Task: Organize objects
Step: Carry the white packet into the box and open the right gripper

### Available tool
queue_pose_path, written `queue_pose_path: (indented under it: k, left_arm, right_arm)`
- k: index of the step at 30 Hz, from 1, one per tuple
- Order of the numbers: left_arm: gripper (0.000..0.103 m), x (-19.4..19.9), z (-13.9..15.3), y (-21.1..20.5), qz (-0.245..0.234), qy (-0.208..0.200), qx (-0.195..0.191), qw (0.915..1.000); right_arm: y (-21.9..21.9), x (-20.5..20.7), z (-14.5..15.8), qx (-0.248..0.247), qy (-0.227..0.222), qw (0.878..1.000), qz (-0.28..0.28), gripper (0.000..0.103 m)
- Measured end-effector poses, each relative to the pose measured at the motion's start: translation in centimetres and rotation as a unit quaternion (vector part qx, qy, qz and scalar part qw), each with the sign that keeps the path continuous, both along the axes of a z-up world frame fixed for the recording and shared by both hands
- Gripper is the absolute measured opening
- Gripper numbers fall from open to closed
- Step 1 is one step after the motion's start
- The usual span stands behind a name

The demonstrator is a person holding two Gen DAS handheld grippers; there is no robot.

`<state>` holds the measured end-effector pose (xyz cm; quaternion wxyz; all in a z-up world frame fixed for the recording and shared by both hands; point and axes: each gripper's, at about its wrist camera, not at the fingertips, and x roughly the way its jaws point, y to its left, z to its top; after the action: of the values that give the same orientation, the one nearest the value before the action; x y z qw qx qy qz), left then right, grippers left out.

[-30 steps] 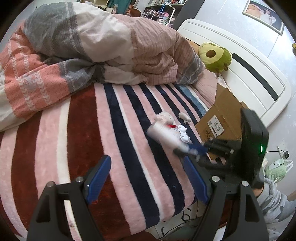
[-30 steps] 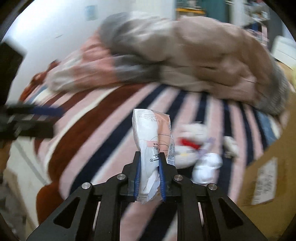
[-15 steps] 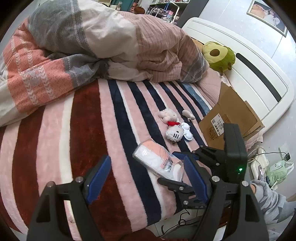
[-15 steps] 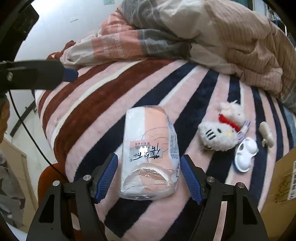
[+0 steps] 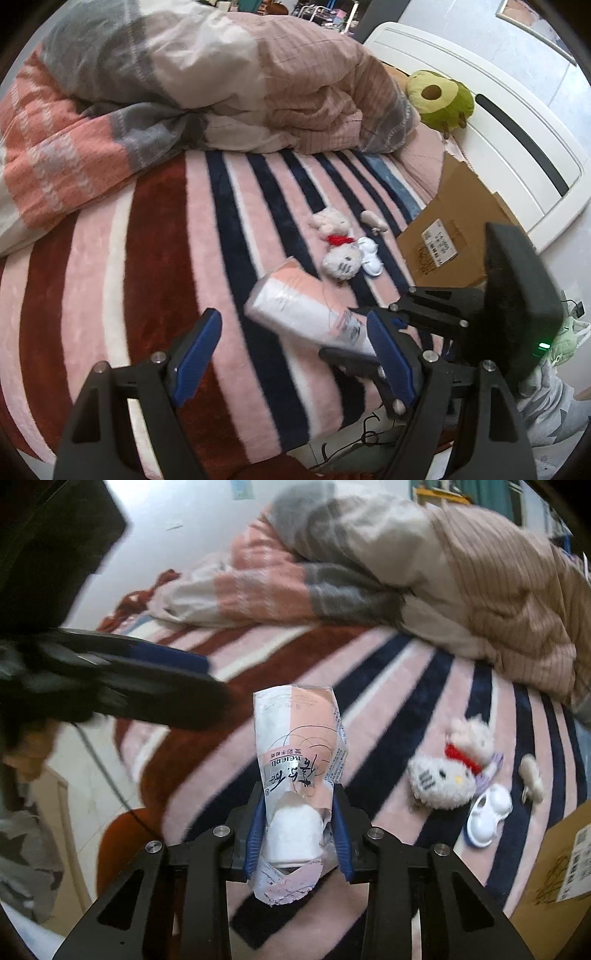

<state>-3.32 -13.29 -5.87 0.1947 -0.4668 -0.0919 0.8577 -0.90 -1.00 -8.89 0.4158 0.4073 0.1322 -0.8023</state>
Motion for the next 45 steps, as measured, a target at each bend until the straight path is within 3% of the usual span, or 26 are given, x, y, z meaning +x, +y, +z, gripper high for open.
queue_pose_path:
  k: [10, 15, 26, 37, 45]
  left_arm:
    - [0.078, -0.8, 4.3, 3.7, -0.015, 0.048, 0.000, 0.9987]
    - [0.071, -1.3, 7.0, 6.5, -0.028, 0.078, -0.016, 0.9965]
    - [0.069, -2.7, 12.7, 15.9, -0.076, 0.136, -0.049, 0.9866]
    - [0.070, -6.1, 11.6, 27.3, -0.131, 0.102, -0.083, 0.9826]
    - [0.070, -7.7, 8.8, 31.0, -0.148, 0.061, -0.093, 0.9828]
  right_arm:
    - [2.1, 0.6, 6.8, -0.022, 0.035, 0.999, 0.032, 0.028]
    - [4.7, 0.0, 9.3, -0.026, 0.051, 0.998, 0.013, 0.023]
    - [13.2, -1.0, 14.3, -0.043, 0.096, 0.994, -0.038, 0.023]
    - [23.8, -3.8, 13.0, -0.055, 0.069, 0.991, -0.101, 0.023]
    - [26.3, -5.2, 10.6, -0.027, 0.039, 0.993, -0.112, 0.023]
